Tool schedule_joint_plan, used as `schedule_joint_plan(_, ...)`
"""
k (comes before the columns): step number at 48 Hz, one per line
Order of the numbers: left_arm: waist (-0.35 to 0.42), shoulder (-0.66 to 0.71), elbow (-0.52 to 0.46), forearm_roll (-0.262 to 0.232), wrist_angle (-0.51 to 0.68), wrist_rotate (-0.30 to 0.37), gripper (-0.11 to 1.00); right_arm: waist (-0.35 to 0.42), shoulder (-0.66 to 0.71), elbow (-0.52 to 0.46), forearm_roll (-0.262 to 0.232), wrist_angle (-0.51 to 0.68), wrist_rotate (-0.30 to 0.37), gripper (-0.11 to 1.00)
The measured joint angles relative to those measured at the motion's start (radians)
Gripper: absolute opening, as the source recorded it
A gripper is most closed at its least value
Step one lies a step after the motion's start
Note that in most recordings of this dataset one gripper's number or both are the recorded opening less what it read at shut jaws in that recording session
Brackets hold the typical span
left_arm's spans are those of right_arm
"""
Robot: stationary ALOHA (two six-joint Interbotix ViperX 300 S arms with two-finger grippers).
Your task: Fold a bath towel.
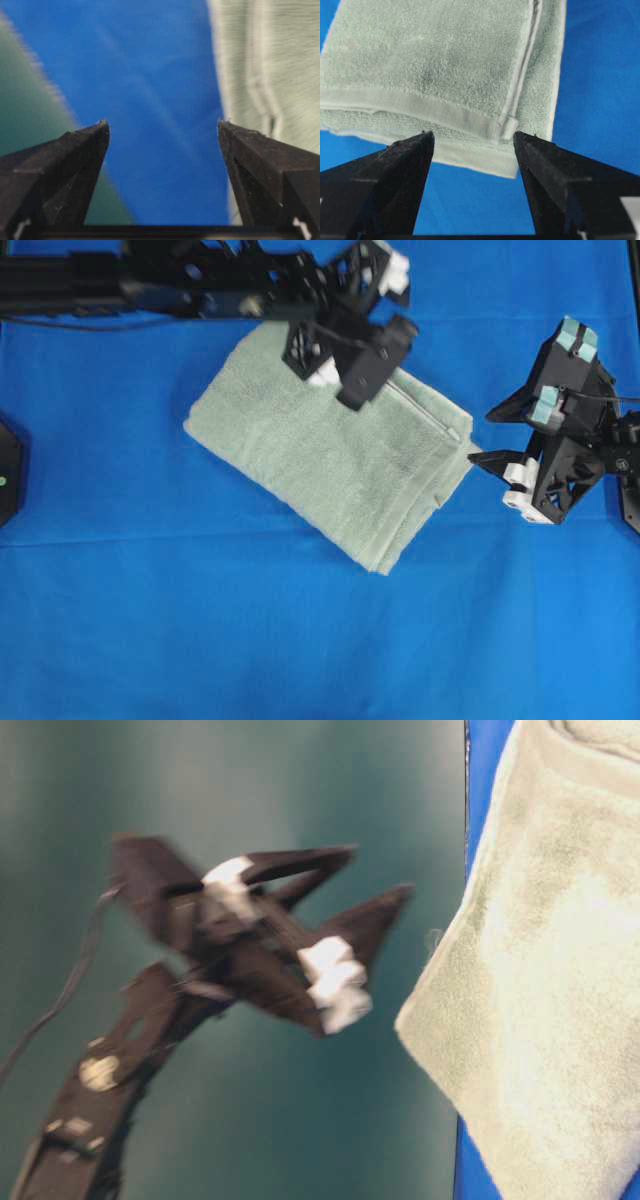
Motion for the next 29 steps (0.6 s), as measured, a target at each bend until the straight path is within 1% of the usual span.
schedule_joint_plan(4, 0.015, -0.048, 0.023, -0.002, 0.000, -0.011, 0.82, 0.002, 0.002, 0.000, -0.003, 0.002, 0.000, 0.65)
schedule_joint_plan(7, 0.009, -0.091, 0.057, -0.006, 0.003, -0.015, 0.81, 0.000, 0.002, 0.000, -0.008, 0.000, 0.000, 0.65)
schedule_joint_plan(10, -0.018, -0.147, 0.103, -0.008, 0.005, -0.028, 0.81, 0.000, 0.000, 0.000, -0.012, 0.000, 0.000, 0.65)
schedule_joint_plan(15, -0.098, -0.256, 0.179, -0.011, 0.003, -0.072, 0.81, 0.000, -0.009, 0.000, -0.028, -0.002, 0.000, 0.65)
schedule_joint_plan(20, -0.167, -0.400, 0.264, -0.014, -0.021, -0.175, 0.78, 0.000, -0.031, 0.000, -0.066, -0.009, 0.000, 0.65)
schedule_joint_plan(29, -0.224, -0.644, 0.414, -0.014, -0.123, -0.420, 0.75, 0.000, -0.071, 0.000, -0.153, -0.071, 0.000, 0.65)
